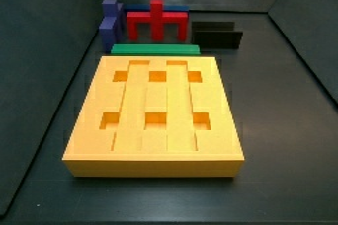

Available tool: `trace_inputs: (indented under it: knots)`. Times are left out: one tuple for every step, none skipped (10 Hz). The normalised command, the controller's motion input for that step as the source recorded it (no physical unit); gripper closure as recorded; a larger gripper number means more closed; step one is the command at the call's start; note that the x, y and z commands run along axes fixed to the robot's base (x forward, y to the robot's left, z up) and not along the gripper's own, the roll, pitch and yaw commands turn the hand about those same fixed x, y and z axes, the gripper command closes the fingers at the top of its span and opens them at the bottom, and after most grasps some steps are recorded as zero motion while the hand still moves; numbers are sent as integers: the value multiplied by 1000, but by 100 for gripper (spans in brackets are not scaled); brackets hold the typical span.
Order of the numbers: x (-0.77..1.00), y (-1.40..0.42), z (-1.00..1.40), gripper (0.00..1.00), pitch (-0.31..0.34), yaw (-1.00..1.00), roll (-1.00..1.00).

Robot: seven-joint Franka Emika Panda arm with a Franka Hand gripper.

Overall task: Pick up the green object. Move up. Move to above the board. Insert the green object.
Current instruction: Pick up the green object.

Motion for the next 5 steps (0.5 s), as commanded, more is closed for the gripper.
trace_inputs:
  knots:
    - [0, 0, -3, 0, 0, 0, 53]
    - [20, 0, 0, 0, 0, 0, -1]
    - [0, 0, 0, 0, -23, -206, -47]
    - [0, -306, 0, 0, -114, -586, -163]
    - [0, -394, 0, 0, -120, -586, -224]
